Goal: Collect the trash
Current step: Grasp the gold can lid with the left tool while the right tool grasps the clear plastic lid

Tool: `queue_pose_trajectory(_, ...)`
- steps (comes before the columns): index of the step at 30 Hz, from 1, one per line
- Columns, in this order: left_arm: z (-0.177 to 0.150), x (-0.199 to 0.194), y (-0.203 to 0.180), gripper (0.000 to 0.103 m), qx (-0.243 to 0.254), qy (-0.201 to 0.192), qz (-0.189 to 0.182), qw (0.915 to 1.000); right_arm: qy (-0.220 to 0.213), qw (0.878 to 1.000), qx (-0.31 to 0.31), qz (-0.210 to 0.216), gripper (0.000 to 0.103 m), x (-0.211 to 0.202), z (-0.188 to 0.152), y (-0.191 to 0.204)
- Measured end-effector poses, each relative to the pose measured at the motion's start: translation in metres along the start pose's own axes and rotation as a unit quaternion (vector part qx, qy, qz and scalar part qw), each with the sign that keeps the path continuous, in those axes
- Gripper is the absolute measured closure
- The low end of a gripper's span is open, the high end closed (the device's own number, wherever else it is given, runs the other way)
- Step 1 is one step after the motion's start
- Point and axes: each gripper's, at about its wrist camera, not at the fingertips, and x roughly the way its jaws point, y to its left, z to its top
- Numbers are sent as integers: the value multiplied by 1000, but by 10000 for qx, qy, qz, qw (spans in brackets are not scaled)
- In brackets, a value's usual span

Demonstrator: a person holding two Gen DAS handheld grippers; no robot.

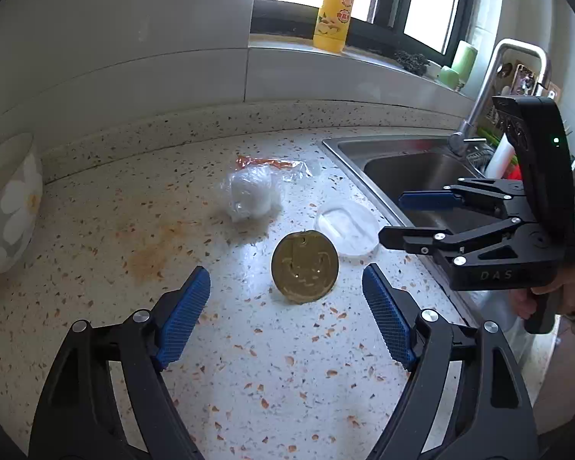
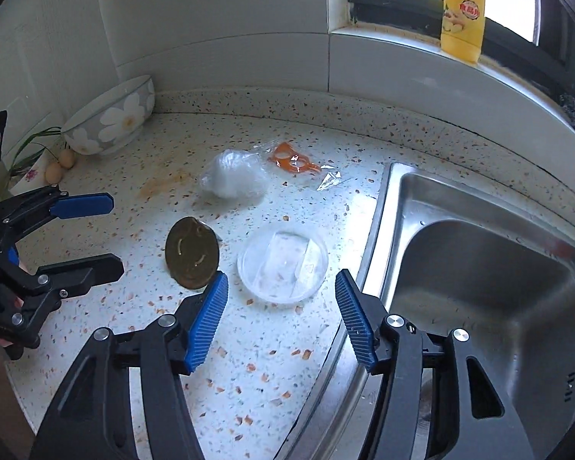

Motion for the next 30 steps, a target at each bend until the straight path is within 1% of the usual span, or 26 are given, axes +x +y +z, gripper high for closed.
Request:
queue_pose_trajectory(1, 2, 3, 0, 18, 9, 15, 45, 10000, 27, 10000, -23, -12, 41, 4, 2, -1)
queue_pose_trajectory(3, 4, 11, 0, 14, -16, 131, 1, 9999, 113, 9999, 28, 34, 41, 11, 5, -4)
queue_pose_trajectory(5, 4, 18, -3, 14, 45, 231, 150, 9996, 156, 9998, 47, 61, 41, 16, 8, -6)
queue_pose_trajectory(7, 4, 23, -5, 14, 120, 272, 123, 9995, 196, 9998, 57, 78, 40, 20, 10, -9)
queue_pose_trajectory(10, 6, 28, -8, 14, 199, 331, 137, 9992, 273, 9995, 37, 130, 36, 26, 11, -12)
queue_pose_trajectory(13, 9, 34, -8, 14, 193, 360, 137, 9991, 337, 9994, 10, 104, 36, 32, 11, -13)
queue_pose_trajectory(16, 11, 40, -7, 14, 129, 456, 207, 9987, 376, 9990, 11, 222, 35, 35, 13, -13)
queue_pose_trajectory(19, 10, 44, -11, 14, 267, 480, 246, 9982, 485, 9984, -82, 266, 35, 40, 16, -9)
queue_pose_trajectory(22, 8, 49, -14, 14, 350, 592, 256, 9973, 641, 9972, -44, 373, 35, 48, 19, -10)
queue_pose_trajectory(24, 6, 52, -16, 14, 468, 649, 339, 9962, 664, 9971, -76, 362, 33, 50, 21, -9)
queue_pose_trajectory(25, 6, 54, -16, 14, 494, 673, 351, 9959, 676, 9970, -86, 371, 30, 52, 21, -9)
queue_pose_trajectory(26, 6, 55, -16, 14, 486, 694, 375, 9957, 702, 9968, -79, 374, 29, 54, 22, -9)
queue_pose_trajectory(30, 11, 60, -8, 14, 151, 706, 501, 9961, 710, 9966, -7, 427, 28, 59, 27, -10)
